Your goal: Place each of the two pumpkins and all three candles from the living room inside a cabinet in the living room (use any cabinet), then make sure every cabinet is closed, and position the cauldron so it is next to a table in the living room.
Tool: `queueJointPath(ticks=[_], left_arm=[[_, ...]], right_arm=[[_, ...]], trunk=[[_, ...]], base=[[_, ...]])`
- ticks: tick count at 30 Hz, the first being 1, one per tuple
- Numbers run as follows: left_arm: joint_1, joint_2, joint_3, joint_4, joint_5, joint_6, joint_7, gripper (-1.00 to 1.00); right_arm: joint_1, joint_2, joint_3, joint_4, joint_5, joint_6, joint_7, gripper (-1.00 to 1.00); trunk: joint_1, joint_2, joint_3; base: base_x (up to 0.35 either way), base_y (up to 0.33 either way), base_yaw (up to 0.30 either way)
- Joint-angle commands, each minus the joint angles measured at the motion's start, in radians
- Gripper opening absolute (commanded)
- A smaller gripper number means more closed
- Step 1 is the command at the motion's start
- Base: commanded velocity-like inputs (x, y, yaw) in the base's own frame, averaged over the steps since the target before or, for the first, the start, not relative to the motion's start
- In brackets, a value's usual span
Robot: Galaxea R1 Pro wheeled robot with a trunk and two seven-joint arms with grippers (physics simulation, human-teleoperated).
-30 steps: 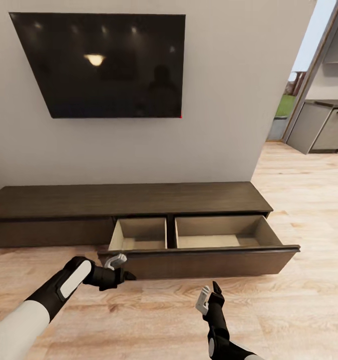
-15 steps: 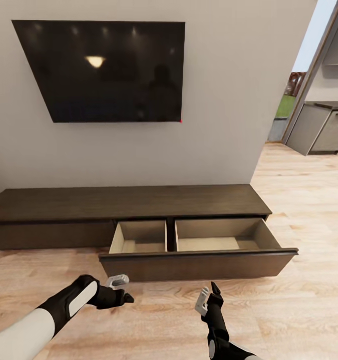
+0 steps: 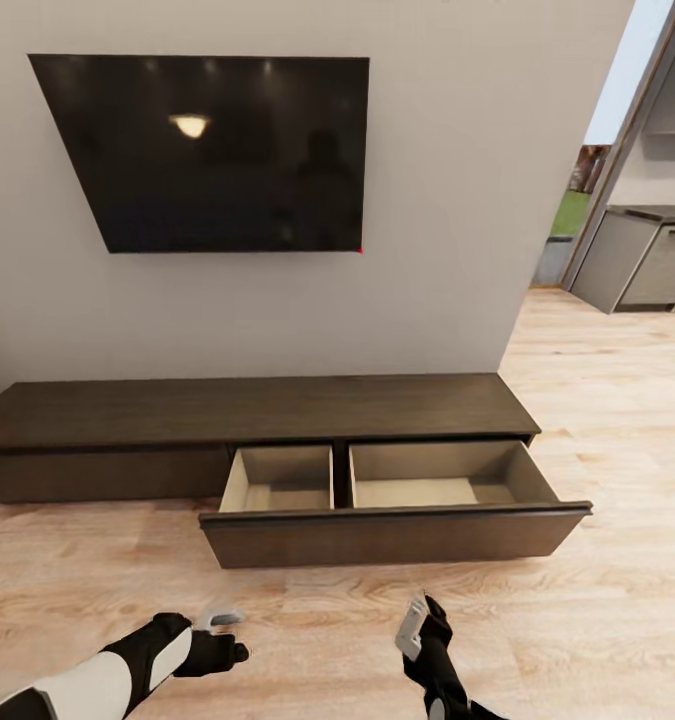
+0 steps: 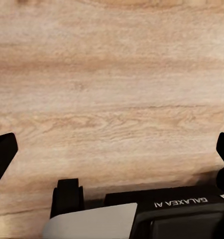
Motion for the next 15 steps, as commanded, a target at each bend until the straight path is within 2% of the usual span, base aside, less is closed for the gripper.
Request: queueJointPath(ticks=[1, 2, 5, 6, 8, 9, 10, 12, 15], left_arm=[[0.002, -0.007, 0.000, 0.030, 0.001, -0.026, 0.000, 1.00], [0.007, -0.020, 0.000, 0.076, 0.001, -0.077, 0.001, 1.00], [0.030, -0.027, 0.001, 0.107, 0.006, -0.147, 0.003, 1.00], [0.036, -0.027, 0.001, 0.109, 0.006, -0.159, 0.004, 1.00], [0.056, -0.027, 0.001, 0.115, 0.008, -0.196, 0.005, 1.00], [0.070, -0.028, 0.001, 0.120, 0.008, -0.214, 0.006, 1.00], [0.084, -0.028, 0.001, 0.128, 0.009, -0.231, 0.015, 1.00], [0.090, -0.027, 0.001, 0.134, 0.009, -0.244, 0.040, 1.00], [0.097, -0.027, 0.002, 0.138, 0.011, -0.283, 0.143, 1.00]], right_arm=[[0.001, -0.001, -0.001, 0.003, -0.044, -0.016, 0.022, 1.00], [0.003, -0.005, -0.002, 0.007, -0.133, -0.045, 0.070, 1.00], [0.004, -0.015, -0.003, 0.010, -0.250, -0.066, 0.150, 1.00], [0.004, -0.018, -0.003, 0.010, -0.269, -0.068, 0.164, 1.00], [0.005, -0.031, -0.003, 0.012, -0.335, -0.072, 0.204, 1.00], [0.009, -0.040, -0.003, 0.016, -0.385, -0.073, 0.221, 1.00], [0.021, -0.046, -0.003, 0.025, -0.455, -0.074, 0.231, 1.00], [0.028, -0.049, -0.003, 0.029, -0.501, -0.075, 0.235, 1.00], [0.056, -0.060, -0.002, 0.032, -0.562, -0.079, 0.237, 1.00]], trunk=[[-0.004, 0.007, 0.003], [-0.008, 0.014, 0.006], [-0.019, 0.035, 0.016], [-0.023, 0.042, 0.019], [-0.031, 0.056, 0.025], [-0.035, 0.063, 0.028], [-0.038, 0.070, 0.031], [-0.046, 0.084, 0.038], [-0.058, 0.105, 0.047]], base=[[0.000, 0.000, 0.000], [0.000, 0.000, 0.000], [0.000, 0.000, 0.000], [0.000, 0.000, 0.000], [0.000, 0.000, 0.000], [0.000, 0.000, 0.000], [0.000, 0.000, 0.000], [0.000, 0.000, 0.000], [0.000, 0.000, 0.000]])
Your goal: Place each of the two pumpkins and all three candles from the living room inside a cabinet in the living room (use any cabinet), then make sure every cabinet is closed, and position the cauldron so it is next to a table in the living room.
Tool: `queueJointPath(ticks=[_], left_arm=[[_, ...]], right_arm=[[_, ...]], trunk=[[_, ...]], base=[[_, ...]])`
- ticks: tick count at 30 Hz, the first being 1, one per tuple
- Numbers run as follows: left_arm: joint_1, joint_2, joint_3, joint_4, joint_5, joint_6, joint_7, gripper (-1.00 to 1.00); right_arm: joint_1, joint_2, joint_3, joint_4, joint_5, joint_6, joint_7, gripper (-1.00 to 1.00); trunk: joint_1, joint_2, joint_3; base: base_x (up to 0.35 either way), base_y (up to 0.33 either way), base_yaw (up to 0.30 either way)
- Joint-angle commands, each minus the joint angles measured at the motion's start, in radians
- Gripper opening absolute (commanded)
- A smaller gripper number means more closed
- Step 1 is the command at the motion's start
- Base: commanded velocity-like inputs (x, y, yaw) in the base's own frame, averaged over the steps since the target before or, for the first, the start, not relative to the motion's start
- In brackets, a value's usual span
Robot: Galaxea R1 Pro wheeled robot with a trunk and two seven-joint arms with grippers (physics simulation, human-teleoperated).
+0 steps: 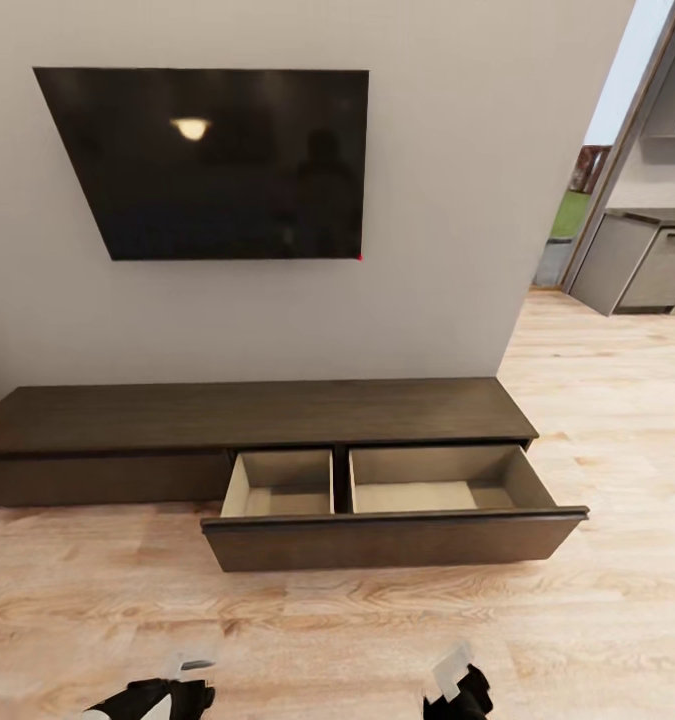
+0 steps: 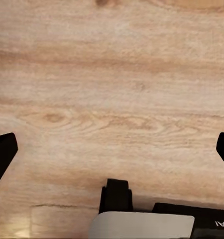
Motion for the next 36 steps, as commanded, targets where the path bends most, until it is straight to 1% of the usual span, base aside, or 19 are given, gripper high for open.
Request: queueJointPath(ticks=[1, 2, 4, 7, 8, 12, 26, 30, 33, 36], left_arm=[[0.006, 0.000, 0.001, 0.000, 0.001, -0.017, 0.042, 1.00], [0.015, -0.001, 0.003, 0.001, 0.001, -0.035, 0.089, 1.00], [0.024, -0.002, 0.006, 0.001, 0.002, -0.045, 0.120, 1.00], [0.044, -0.009, 0.008, 0.000, 0.003, -0.052, 0.146, 1.00], [0.050, -0.011, 0.008, 0.000, 0.003, -0.053, 0.149, 1.00], [0.064, -0.014, 0.008, -0.001, 0.002, -0.054, 0.153, 1.00], [0.070, -0.019, 0.008, -0.003, 0.001, -0.055, 0.146, 1.00], [0.070, -0.023, 0.007, -0.005, 0.001, -0.054, 0.146, 1.00], [0.070, -0.032, 0.008, -0.003, 0.001, -0.055, 0.146, 1.00], [0.070, -0.035, 0.008, -0.003, 0.001, -0.056, 0.146, 1.00]], right_arm=[[0.014, -0.002, 0.001, -0.001, -0.009, -0.011, 0.000, 1.00], [0.029, -0.005, 0.001, -0.001, -0.018, -0.035, 0.001, 1.00], [0.036, -0.004, 0.002, -0.001, -0.022, -0.066, 0.001, 1.00], [0.045, -0.001, 0.002, -0.001, -0.025, -0.103, 0.001, 1.00], [0.048, -0.001, 0.002, -0.001, -0.025, -0.108, 0.001, 1.00], [0.051, -0.001, 0.002, -0.003, -0.026, -0.116, 0.001, 1.00], [0.059, 0.001, 0.003, -0.003, -0.026, -0.118, 0.001, 1.00], [0.059, 0.001, 0.003, -0.003, -0.026, -0.118, 0.001, 1.00], [0.059, 0.001, 0.003, -0.002, -0.026, -0.118, 0.001, 1.00], [0.059, 0.001, 0.003, -0.002, -0.026, -0.118, 0.001, 1.00]], trunk=[[-0.004, 0.007, 0.003], [-0.008, 0.014, 0.006], [-0.015, 0.028, 0.013], [-0.027, 0.049, 0.022], [-0.027, 0.049, 0.022], [-0.027, 0.049, 0.026], [-0.027, 0.049, 0.042], [-0.027, 0.049, 0.046], [-0.027, 0.049, 0.050], [-0.027, 0.049, 0.053]], base=[[0.000, 0.000, 0.000], [0.000, 0.000, 0.000], [0.000, 0.000, 0.000], [0.000, 0.000, -0.002], [0.000, 0.000, -0.049], [0.000, 0.000, -0.144], [-0.001, 0.000, -0.207], [-0.186, 0.000, -0.211], [-0.305, 0.000, -0.211], [-0.318, 0.000, -0.211]])
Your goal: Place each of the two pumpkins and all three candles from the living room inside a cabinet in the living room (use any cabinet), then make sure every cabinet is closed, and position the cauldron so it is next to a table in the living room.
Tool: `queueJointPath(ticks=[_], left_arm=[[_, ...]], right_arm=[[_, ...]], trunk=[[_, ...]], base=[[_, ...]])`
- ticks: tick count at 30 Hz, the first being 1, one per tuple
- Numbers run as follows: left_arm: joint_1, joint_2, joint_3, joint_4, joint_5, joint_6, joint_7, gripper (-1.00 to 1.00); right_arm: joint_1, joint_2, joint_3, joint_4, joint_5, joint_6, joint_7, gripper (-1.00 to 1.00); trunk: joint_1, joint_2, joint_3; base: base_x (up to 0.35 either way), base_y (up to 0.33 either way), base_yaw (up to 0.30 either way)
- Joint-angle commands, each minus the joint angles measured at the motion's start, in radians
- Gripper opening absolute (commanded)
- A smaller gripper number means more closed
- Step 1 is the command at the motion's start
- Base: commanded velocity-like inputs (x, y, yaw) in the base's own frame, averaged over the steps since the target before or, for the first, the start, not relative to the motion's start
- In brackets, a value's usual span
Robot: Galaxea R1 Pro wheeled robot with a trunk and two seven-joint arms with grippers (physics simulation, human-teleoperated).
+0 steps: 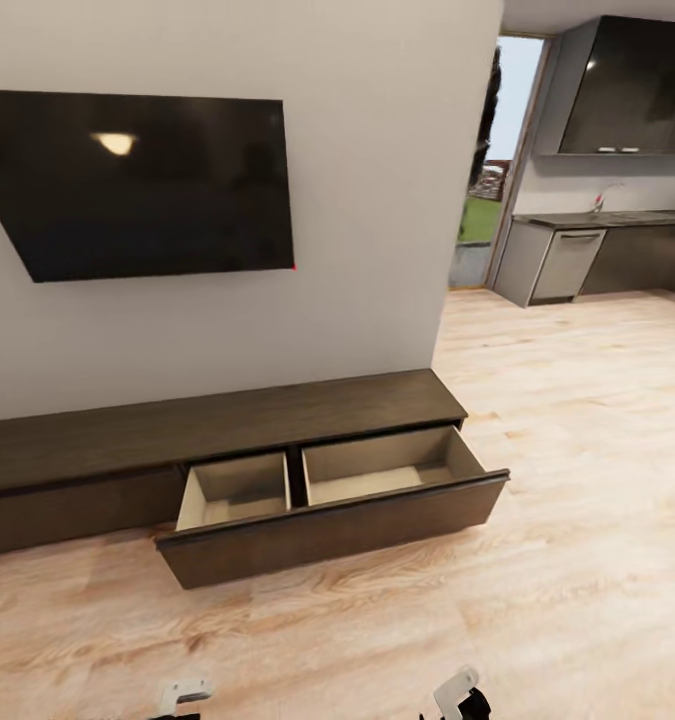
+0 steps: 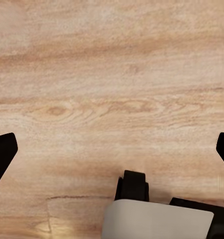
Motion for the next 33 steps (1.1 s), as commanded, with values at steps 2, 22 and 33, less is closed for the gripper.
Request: queueJointPath(ticks=[2, 22, 33], left_arm=[[0.000, 0.000, 0.000, 0.001, 0.000, 0.000, 0.000, 1.00], [0.000, 0.000, 0.000, 0.001, -0.001, 0.000, 0.000, 1.00], [0.000, 0.000, 0.000, 0.001, 0.000, 0.000, 0.000, 1.00]], right_arm=[[0.000, 0.000, 0.000, 0.000, 0.000, 0.000, 0.000, 1.00], [0.000, 0.002, -0.001, -0.006, -0.003, -0.015, 0.000, 1.00], [0.002, 0.003, -0.001, -0.002, -0.004, -0.020, 0.000, 1.00]], trunk=[[0.000, 0.000, 0.002], [0.000, 0.000, 0.013], [0.000, 0.000, 0.001]], base=[[-0.279, 0.000, -0.211], [-0.094, 0.000, -0.127], [0.000, 0.000, -0.194]])
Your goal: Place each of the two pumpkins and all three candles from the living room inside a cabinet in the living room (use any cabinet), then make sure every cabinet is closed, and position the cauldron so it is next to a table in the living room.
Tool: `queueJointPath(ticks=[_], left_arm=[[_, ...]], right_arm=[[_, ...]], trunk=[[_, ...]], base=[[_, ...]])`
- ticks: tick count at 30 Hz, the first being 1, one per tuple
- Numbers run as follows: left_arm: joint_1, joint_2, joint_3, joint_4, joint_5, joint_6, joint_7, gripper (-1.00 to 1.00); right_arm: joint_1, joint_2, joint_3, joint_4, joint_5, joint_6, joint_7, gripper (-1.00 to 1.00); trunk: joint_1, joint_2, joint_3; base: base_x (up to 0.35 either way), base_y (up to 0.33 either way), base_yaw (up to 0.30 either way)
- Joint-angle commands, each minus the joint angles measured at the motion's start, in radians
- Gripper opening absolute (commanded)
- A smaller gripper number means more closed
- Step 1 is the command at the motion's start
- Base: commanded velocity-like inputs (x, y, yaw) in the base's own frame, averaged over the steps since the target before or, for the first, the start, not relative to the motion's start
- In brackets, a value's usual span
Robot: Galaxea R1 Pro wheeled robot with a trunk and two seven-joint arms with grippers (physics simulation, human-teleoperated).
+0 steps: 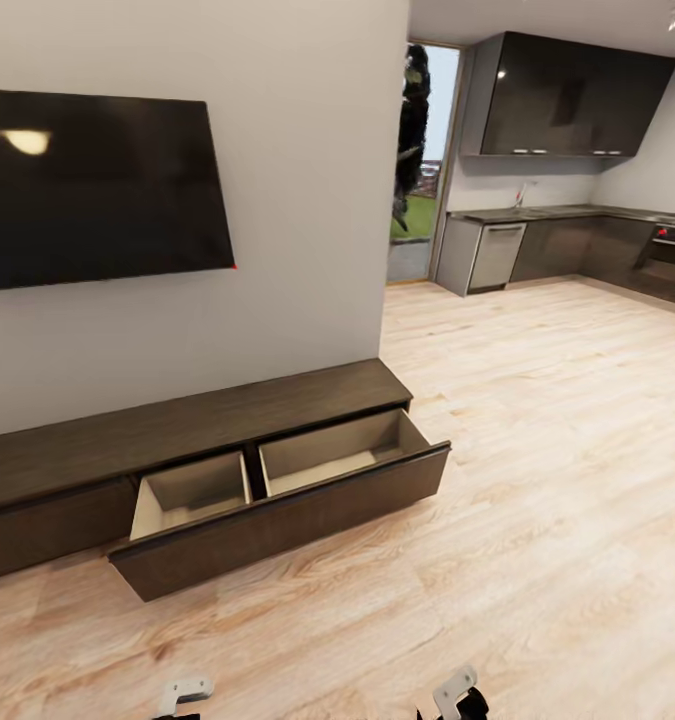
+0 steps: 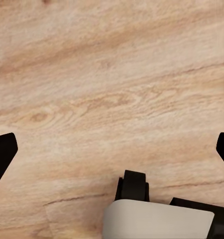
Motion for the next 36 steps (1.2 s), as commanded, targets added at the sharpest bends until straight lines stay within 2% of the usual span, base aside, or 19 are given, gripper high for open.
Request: queueJointPath(ticks=[1, 36], left_arm=[[0.000, 0.000, 0.000, 0.000, 0.000, 0.000, 0.000, 1.00], [0.000, 0.000, 0.000, 0.000, 0.001, 0.000, 0.000, 1.00]], right_arm=[[0.004, 0.000, 0.000, 0.000, 0.000, 0.000, 0.000, 1.00], [0.013, 0.000, 0.001, 0.000, 0.002, 0.000, 0.002, 1.00]], trunk=[[0.000, 0.000, -0.001], [0.000, 0.000, 0.001]], base=[[0.000, 0.000, -0.186], [0.000, 0.000, -0.275]])
